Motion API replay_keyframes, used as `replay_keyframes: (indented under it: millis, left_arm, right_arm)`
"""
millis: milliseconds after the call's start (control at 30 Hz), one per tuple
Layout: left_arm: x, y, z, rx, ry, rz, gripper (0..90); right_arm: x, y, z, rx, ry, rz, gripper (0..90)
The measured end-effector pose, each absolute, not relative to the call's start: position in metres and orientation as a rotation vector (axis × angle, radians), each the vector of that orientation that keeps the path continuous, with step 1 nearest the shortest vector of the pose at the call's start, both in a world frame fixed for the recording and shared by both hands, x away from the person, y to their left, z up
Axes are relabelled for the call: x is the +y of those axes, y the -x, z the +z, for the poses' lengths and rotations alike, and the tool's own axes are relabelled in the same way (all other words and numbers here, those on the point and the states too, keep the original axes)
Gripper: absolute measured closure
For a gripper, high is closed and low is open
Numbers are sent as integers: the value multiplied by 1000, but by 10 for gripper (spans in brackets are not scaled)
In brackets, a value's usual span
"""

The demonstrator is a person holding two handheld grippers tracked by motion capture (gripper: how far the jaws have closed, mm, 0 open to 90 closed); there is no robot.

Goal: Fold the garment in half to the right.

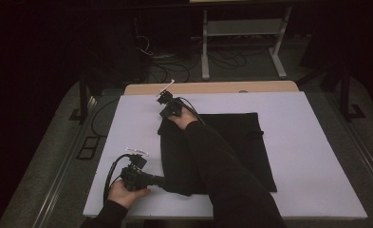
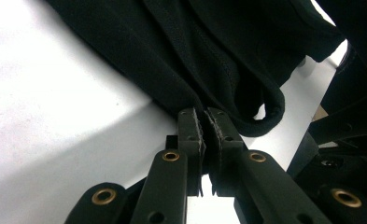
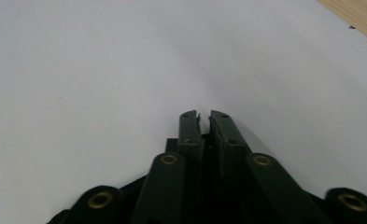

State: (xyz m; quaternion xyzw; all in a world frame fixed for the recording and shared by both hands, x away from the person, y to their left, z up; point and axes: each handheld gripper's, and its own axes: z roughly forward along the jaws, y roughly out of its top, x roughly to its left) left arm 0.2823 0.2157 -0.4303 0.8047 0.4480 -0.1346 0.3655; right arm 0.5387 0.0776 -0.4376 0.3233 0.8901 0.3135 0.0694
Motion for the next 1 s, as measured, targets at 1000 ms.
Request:
replay_keyframes:
  millis: [1000]
  left_arm:
    - [208,-281,-421,1100,-2049,-325,830]
  right_arm:
    - [32,-518,-395,2659,-950,993,864]
